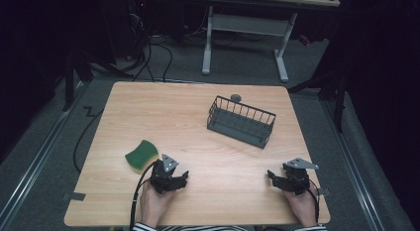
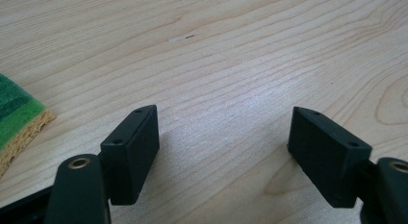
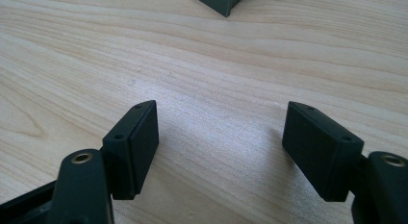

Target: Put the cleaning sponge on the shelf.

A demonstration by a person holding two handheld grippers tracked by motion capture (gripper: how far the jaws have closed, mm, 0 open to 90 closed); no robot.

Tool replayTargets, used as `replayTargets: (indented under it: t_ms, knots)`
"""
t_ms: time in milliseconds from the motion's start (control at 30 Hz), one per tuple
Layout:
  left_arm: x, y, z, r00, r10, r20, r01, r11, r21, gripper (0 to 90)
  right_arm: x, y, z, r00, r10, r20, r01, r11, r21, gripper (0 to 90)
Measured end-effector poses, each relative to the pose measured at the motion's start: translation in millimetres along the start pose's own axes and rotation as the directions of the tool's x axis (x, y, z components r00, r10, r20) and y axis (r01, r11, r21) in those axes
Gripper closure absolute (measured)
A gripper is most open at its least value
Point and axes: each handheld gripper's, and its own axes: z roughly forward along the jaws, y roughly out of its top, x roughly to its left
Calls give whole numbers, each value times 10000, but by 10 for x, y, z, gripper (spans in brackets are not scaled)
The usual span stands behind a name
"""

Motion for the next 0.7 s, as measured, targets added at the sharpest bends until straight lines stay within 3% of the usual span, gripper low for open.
replayTargets:
  t_ms: [200,500,700]
  knots:
    - [4,0,-3,9999,-78,-76,78,10000,-34,301,-6,3,3,10000,-61,-31,61,10000,-8,296]
    - [10,31,-5,9999,-93,-58,94,9999,116,309,-27,-7,-16,10000,65,41,-65,9999,-136,418]
    - [10,64,-55,9991,-308,296,304,9995,126,315,-48,-2,-72,9991,286,-322,-297,9989,-351,446]
